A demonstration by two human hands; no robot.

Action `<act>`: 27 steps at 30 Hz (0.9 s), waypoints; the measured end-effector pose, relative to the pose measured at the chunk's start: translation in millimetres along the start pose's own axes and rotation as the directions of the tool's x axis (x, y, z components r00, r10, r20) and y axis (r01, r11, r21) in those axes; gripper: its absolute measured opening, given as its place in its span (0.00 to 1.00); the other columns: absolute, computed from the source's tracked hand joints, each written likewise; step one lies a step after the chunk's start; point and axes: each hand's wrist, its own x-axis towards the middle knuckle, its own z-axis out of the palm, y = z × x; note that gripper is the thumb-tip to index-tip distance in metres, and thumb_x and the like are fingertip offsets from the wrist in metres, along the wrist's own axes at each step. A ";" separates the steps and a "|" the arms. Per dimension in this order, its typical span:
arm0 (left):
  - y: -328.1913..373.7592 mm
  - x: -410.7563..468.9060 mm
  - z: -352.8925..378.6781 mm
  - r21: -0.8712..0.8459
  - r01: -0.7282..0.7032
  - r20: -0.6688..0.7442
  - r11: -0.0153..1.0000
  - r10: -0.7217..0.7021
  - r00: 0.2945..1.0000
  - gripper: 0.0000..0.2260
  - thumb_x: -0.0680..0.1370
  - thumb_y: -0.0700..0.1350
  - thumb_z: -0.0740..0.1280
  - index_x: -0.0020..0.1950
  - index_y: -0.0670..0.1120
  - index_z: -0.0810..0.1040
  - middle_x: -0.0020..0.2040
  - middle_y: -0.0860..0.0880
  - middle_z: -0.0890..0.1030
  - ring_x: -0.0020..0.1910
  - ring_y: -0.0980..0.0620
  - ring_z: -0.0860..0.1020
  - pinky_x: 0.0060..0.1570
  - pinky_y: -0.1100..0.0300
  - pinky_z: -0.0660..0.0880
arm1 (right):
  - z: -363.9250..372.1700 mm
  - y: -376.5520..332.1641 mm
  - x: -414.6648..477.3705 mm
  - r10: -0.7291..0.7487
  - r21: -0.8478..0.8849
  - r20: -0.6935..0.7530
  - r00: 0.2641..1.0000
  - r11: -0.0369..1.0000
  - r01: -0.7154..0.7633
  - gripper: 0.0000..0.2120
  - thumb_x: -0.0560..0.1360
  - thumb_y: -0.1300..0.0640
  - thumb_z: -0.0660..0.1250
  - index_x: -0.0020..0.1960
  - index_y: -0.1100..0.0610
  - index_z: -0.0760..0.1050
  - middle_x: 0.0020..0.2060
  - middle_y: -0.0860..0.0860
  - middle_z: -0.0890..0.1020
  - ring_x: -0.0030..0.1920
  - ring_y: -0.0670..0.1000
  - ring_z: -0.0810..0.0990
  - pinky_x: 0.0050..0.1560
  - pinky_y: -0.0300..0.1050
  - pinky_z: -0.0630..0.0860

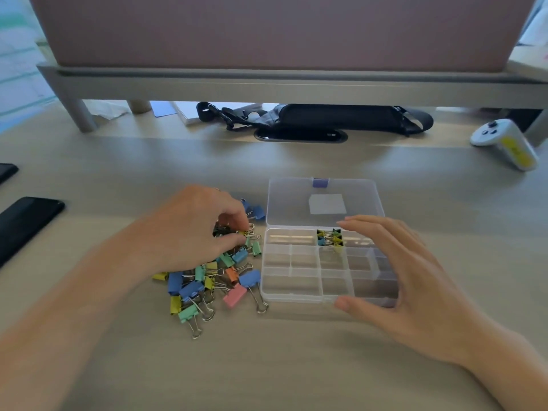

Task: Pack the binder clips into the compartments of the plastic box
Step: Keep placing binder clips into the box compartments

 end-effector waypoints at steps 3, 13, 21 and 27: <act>1.0 -0.7 -0.6 0.011 -0.024 -0.024 1.000 0.024 0.999 0.01 0.77 0.51 0.73 0.47 0.58 0.84 0.43 0.64 0.81 0.44 0.68 0.78 0.43 0.74 0.70 | 0.4 0.8 0.3 0.005 -0.017 0.017 1.000 1.000 -0.005 0.40 0.70 0.25 0.69 0.77 0.39 0.65 0.72 0.32 0.69 0.75 0.41 0.67 0.75 0.33 0.60; 19.8 1.4 -15.3 -0.234 -0.049 -0.231 0.971 -0.007 0.973 0.03 0.78 0.49 0.72 0.46 0.57 0.84 0.41 0.65 0.84 0.44 0.63 0.82 0.44 0.74 0.75 | -0.7 1.0 0.3 0.035 0.070 -0.087 0.996 0.997 -0.029 0.29 0.76 0.32 0.65 0.74 0.41 0.71 0.69 0.32 0.73 0.72 0.42 0.71 0.71 0.40 0.67; 37.5 2.5 -16.2 -0.541 -0.080 -0.208 0.837 -0.040 0.977 0.08 0.79 0.41 0.70 0.55 0.51 0.85 0.43 0.58 0.87 0.43 0.61 0.85 0.45 0.72 0.78 | -4.7 -6.3 2.6 0.017 0.135 -0.250 0.968 0.991 0.018 0.16 0.80 0.42 0.65 0.63 0.47 0.80 0.59 0.37 0.82 0.62 0.42 0.80 0.62 0.31 0.70; 63.5 5.6 -1.2 -0.747 -0.082 -0.089 0.659 0.023 0.996 0.04 0.78 0.38 0.71 0.51 0.44 0.84 0.44 0.50 0.88 0.44 0.51 0.87 0.46 0.57 0.84 | -8.4 -37.1 29.8 0.166 0.542 -0.262 0.951 0.841 0.003 0.10 0.76 0.50 0.75 0.56 0.51 0.83 0.49 0.45 0.88 0.51 0.48 0.87 0.54 0.35 0.80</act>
